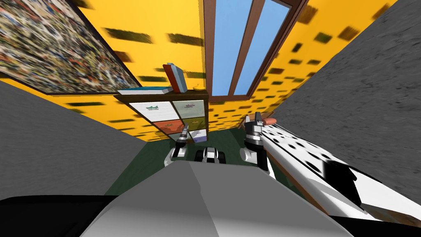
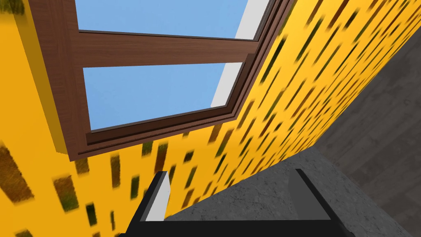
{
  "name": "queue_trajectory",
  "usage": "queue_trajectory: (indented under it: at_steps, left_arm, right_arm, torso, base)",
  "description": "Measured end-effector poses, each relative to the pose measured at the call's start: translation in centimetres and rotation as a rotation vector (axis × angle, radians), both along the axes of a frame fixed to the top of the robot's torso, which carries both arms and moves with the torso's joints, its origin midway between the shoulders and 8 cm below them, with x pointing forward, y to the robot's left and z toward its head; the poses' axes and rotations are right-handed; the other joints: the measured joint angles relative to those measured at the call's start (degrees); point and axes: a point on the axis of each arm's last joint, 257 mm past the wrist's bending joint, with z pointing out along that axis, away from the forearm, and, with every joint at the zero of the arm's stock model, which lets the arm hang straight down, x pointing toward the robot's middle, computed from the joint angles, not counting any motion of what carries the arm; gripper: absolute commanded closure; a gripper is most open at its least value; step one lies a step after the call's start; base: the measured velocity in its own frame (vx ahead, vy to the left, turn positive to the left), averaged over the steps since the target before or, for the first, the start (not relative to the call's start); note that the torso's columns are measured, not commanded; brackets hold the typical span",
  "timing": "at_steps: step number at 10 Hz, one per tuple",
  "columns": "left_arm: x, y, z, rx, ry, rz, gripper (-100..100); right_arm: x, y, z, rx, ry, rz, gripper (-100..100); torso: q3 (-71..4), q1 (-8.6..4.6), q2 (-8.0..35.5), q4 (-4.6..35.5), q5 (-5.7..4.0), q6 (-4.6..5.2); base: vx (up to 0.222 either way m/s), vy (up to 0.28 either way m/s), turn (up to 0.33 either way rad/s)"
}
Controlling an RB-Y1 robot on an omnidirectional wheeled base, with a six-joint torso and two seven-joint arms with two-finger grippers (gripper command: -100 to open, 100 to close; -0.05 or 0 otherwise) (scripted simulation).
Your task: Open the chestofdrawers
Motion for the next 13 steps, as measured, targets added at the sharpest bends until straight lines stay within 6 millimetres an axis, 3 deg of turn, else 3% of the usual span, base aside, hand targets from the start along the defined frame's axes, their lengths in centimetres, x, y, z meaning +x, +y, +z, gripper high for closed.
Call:
queue_trajectory:
  at_steps: [2, 7, 9, 11, 12, 13]
  left_arm:
    - [0.0, 0.5, -2.2, -0.007, 0.044, 0.014, -100]
    - [0.0, -0.5, -6.5, -0.068, 0.122, 0.043, -100]
    - [0.0, -1.0, -7.0, -0.086, 0.13, 0.048, -100]
    - [0.7, -0.9, -6.2, -0.084, 0.127, 0.049, -100]
    - [0.7, -0.8, -6.2, -0.085, 0.129, 0.05, 100]
    - [0.4, -0.9, -6.6, -0.086, 0.132, 0.05, 100]
  right_arm:
    - [0.0, 0.0, 0.0, 0.0, 0.0, 0.0, 0]
    - [0.0, 0.0, 0.0, 0.0, 0.0, 0.0, 0]
    - [0.0, 0.0, 0.0, 0.0, 0.0, 0.0, 0]
    - [0.0, 0.0, 0.0, 0.0, 0.0, 0.0, 0]
    - [0.0, 0.0, 0.0, 0.0, 0.0, 0.0, 0]
    - [0.0, 0.0, 0.0, 0.0, 0.0, 0.0, 0]
  torso:
    - [0.04, 0.04, 0.06, 0.02, 0.0, -0.01]
    - [0.1, 0.04, 0.15, 0.04, 0.01, -0.01]
    - [0.09, 0.05, 0.15, 0.04, 0.01, -0.01]
    - [-0.02, 0.04, -0.04, -0.01, 0.01, -0.01]
    - [0.03, 0.03, 0.05, 0.0, 0.01, -0.01]
    - [0.12, 0.02, 0.2, 0.05, 0.01, -0.02]
  base:
    - [0.106, -0.009, 0.001]
    - [0.072, -0.012, 0.0]
    - [0.024, -0.003, -0.005]
    - [0.037, 0.001, -0.007]
    - [-0.024, 0.0, 0.016]
    - [-0.016, 0.0, 0.005]
